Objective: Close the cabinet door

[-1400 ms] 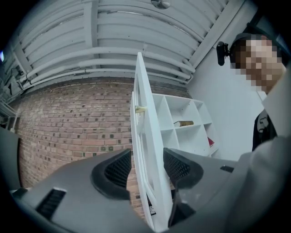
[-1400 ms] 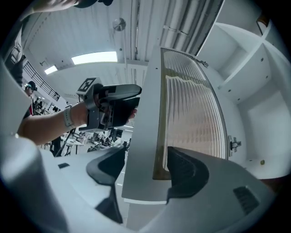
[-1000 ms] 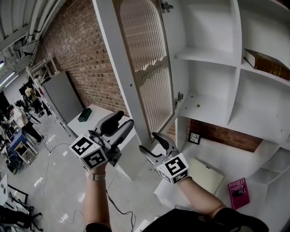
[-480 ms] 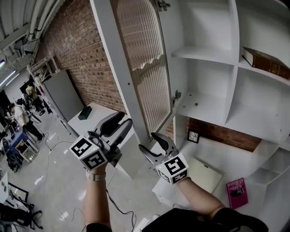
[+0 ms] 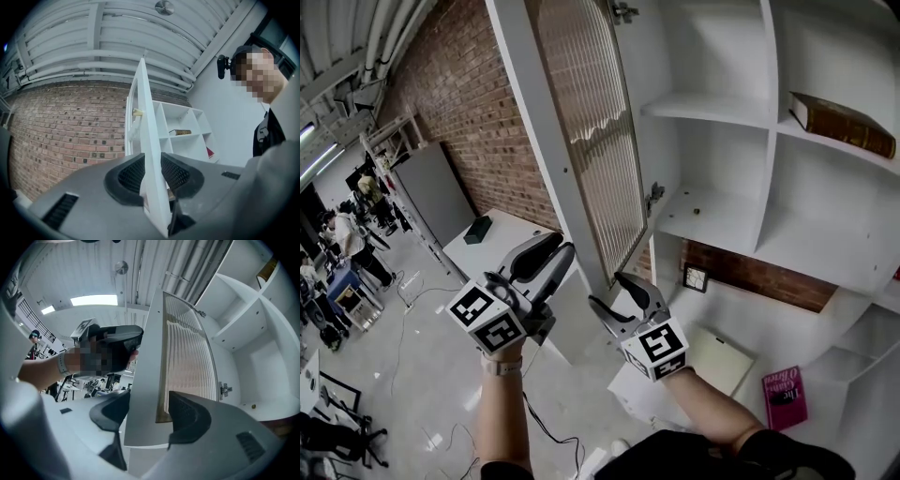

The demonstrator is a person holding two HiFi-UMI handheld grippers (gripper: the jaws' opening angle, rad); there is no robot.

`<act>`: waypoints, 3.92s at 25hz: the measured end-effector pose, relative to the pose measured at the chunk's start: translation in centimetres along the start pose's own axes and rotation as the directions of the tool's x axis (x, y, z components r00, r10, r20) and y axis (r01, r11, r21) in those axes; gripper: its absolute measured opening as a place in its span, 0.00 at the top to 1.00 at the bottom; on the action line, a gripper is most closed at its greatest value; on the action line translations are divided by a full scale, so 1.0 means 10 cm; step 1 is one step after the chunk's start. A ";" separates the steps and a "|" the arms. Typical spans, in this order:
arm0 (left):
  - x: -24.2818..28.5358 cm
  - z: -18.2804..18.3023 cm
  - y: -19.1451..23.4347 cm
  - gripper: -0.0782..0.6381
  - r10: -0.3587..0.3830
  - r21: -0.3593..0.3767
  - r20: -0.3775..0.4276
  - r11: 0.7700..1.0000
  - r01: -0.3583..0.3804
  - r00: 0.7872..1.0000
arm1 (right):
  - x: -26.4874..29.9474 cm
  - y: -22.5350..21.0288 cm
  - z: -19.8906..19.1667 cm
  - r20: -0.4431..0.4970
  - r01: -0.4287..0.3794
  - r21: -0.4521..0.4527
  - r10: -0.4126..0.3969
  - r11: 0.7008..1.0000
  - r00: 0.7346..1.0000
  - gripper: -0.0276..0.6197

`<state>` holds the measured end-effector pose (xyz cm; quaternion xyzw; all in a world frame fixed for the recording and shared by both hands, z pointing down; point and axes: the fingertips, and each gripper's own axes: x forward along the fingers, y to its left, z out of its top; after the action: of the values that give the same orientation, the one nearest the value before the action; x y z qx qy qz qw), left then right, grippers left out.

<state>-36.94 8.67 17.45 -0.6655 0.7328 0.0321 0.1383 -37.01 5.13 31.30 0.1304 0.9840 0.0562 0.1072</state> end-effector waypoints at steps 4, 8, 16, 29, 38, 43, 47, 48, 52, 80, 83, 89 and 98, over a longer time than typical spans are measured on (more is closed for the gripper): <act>0.06 0.00 -0.18 0.75 -0.007 -0.005 0.010 1.000 0.007 1.000 | -0.17 -0.04 0.03 0.002 0.005 0.002 -0.005 1.000 1.000 0.54; 0.18 0.00 -0.34 0.77 -0.025 -0.018 0.028 1.000 0.025 0.999 | -0.34 -0.12 0.07 0.005 0.012 -0.002 -0.012 1.000 1.000 0.55; 0.42 -0.03 -0.61 0.77 -0.068 -0.042 0.065 0.997 0.071 0.996 | -0.65 -0.23 0.10 0.022 0.004 0.010 -0.004 1.000 1.000 0.65; 0.82 -0.11 -1.02 0.77 -0.132 -0.047 0.075 0.990 0.135 0.988 | -1.11 -0.44 0.15 0.028 0.011 0.001 -0.011 1.000 1.000 0.82; 1.02 -0.36 -1.25 0.77 -0.112 -0.057 0.031 0.992 0.114 0.993 | -1.44 -0.77 0.17 0.026 0.033 0.013 -0.033 0.999 0.999 0.86; 1.01 -0.60 -1.31 0.77 -0.094 -0.098 0.010 0.991 0.094 0.996 | -1.58 -0.96 0.17 0.033 0.068 0.025 -0.069 0.997 0.997 0.86; 1.01 -0.85 -1.32 0.77 -0.077 -0.132 -0.019 0.988 0.074 0.997 | -1.68 -1.16 0.17 0.032 0.106 0.037 -0.107 0.994 0.994 0.87; 1.01 -0.91 -1.33 0.77 -0.072 -0.134 -0.026 0.989 0.068 0.997 | -1.71 -1.21 0.17 0.031 0.115 0.044 -0.117 0.992 0.993 0.87; 1.08 -1.20 -1.39 0.77 -0.067 -0.134 -0.062 0.989 0.058 0.996 | -1.80 -1.41 0.16 0.033 0.142 0.067 -0.145 0.988 0.989 0.87; 1.87 -2.23 -1.32 0.79 -0.293 -0.275 -0.060 0.924 0.267 0.954 | -1.97 -1.96 0.13 0.024 0.431 0.025 -0.432 0.902 0.902 0.87; 1.96 -2.30 -1.30 0.80 -0.320 -0.299 -0.040 0.908 0.294 0.947 | -1.98 -2.04 0.12 0.025 0.461 0.015 -0.461 0.887 0.887 0.87; 2.13 -2.39 -1.28 0.81 -0.373 -0.328 -0.016 0.879 0.347 0.928 | -2.00 -2.17 0.11 0.022 0.519 -0.010 -0.519 0.855 0.854 0.87; 2.32 -2.44 -1.24 0.86 -0.417 -0.330 -0.008 0.859 0.392 0.909 | -2.03 -2.39 0.08 0.025 0.591 -0.041 -0.591 0.806 0.807 0.87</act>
<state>-30.36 -20.78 36.85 -0.8186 0.5664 0.0948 0.0029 -23.50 -23.21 31.16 -0.1842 0.9737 0.0422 0.1276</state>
